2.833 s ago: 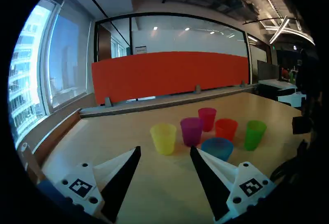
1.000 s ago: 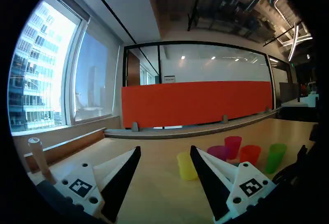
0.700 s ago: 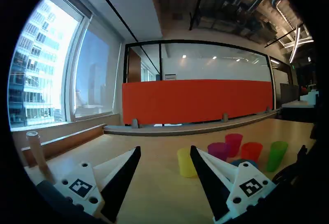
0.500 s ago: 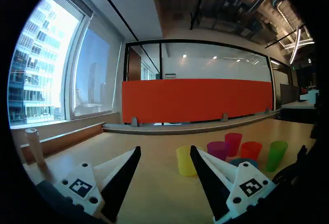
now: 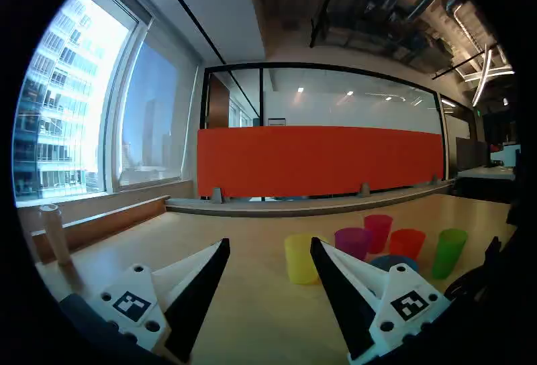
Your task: Pour water
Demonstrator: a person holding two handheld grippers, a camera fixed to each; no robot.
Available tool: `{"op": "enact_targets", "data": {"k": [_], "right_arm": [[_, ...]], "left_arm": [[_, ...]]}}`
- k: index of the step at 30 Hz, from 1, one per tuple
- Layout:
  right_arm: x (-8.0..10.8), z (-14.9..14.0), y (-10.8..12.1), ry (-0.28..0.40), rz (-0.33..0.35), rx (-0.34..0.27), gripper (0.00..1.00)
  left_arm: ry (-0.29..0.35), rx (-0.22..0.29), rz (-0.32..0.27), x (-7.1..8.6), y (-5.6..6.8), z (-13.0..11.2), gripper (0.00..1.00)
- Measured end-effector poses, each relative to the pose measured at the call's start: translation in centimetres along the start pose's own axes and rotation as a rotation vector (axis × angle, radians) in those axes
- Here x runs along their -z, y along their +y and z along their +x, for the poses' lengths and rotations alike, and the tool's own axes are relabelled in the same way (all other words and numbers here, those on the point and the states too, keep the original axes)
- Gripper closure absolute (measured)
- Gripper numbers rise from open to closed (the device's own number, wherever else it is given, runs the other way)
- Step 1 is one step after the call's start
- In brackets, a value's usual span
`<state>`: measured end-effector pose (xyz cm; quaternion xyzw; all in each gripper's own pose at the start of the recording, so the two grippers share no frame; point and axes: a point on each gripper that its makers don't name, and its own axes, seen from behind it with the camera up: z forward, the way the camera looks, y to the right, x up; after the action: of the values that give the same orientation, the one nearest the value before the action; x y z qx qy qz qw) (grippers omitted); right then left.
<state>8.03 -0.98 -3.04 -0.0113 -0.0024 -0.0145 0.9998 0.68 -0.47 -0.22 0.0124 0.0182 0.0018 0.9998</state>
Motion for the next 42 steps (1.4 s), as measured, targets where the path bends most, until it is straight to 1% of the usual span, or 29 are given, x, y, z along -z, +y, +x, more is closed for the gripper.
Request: {"op": "enact_targets", "data": {"k": [8,15,24,33,38,42], "right_arm": [[0.4,0.0,0.1,0.001,0.0,-0.002,0.0],[0.6,0.1,0.2,0.004,-0.002,-0.002,0.0],[0.8,0.1,0.0,0.014,0.004,0.002,0.0],[1.3,-0.2,0.1,0.031,0.01,-0.009,0.0],[1.3,-0.8,0.0,0.035,0.026,0.006,0.01],[0.8,-1.6,-0.3,0.031,0.038,0.021,0.0]], "left_arm": [[-0.011,0.006,-0.002,0.0,-0.1,-0.3,0.11],[-0.031,0.006,-0.008,-0.2,0.1,-0.7,0.11],[-0.033,0.004,-0.009,-0.3,0.2,-0.9,0.11],[-0.034,0.005,-0.009,-0.3,0.2,-0.7,0.11],[-0.034,0.004,-0.009,-0.3,0.2,-0.7,0.11],[-0.035,0.004,-0.009,-0.3,0.2,-0.7,0.11]]}}
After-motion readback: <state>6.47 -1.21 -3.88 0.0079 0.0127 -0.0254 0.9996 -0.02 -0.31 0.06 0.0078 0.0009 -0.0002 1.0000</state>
